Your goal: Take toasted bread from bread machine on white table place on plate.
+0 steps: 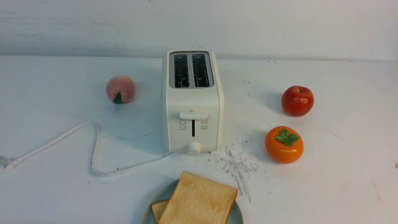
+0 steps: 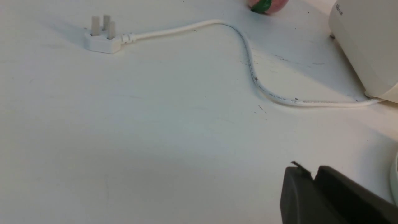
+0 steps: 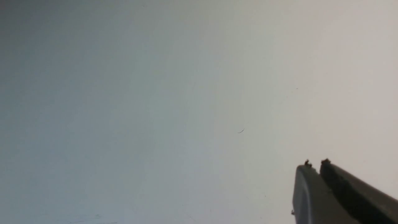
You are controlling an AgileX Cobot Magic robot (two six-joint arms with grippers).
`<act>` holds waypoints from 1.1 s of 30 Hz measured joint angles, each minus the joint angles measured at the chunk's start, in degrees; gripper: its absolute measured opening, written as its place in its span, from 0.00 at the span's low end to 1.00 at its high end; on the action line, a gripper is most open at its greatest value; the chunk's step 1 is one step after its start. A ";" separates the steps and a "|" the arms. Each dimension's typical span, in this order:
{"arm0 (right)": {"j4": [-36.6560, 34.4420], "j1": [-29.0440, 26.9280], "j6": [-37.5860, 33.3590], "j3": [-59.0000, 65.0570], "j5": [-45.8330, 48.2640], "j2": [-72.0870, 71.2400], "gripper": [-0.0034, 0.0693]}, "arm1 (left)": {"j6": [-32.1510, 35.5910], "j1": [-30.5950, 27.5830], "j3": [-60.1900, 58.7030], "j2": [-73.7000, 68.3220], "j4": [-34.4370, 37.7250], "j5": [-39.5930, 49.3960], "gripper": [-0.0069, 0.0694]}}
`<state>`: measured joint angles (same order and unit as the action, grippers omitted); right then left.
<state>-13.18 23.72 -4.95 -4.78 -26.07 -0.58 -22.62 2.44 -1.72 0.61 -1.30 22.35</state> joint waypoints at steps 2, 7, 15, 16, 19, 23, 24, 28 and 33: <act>0.00 0.00 0.00 0.00 0.00 0.00 0.12 | 0.00 0.00 -0.04 0.00 0.00 0.00 0.18; 0.00 0.00 0.00 0.00 0.00 0.00 0.12 | 0.00 0.00 -0.04 0.00 0.00 0.00 0.19; -0.06 -1.52 -3.31 0.00 9.31 -0.06 0.14 | 0.00 0.00 -0.04 0.00 0.00 0.04 0.20; -0.06 -3.12 -3.94 0.00 12.71 -0.06 0.14 | 0.00 0.00 -0.04 0.00 0.00 0.04 0.20; 0.28 -8.71 -6.62 0.04 27.87 -0.06 0.15 | 0.00 0.00 -0.04 0.00 0.00 0.04 0.21; 1.95 -16.47 -8.29 0.23 47.36 -0.06 0.16 | -0.05 0.00 -0.04 0.00 0.00 0.04 0.21; 2.42 -17.83 -8.61 0.46 50.51 -0.06 0.16 | -0.05 0.00 -0.04 0.00 0.00 0.04 0.21; 2.92 -20.20 -8.89 3.08 53.78 -0.06 0.17 | -0.05 0.00 -0.04 0.00 0.00 0.04 0.21; 2.71 -20.54 -8.89 5.18 50.47 -0.11 0.17 | -0.05 0.00 -0.04 0.00 0.00 0.11 0.22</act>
<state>-10.47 3.18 -13.84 0.40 24.41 -0.69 -22.67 2.44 -1.77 0.61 -1.30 22.46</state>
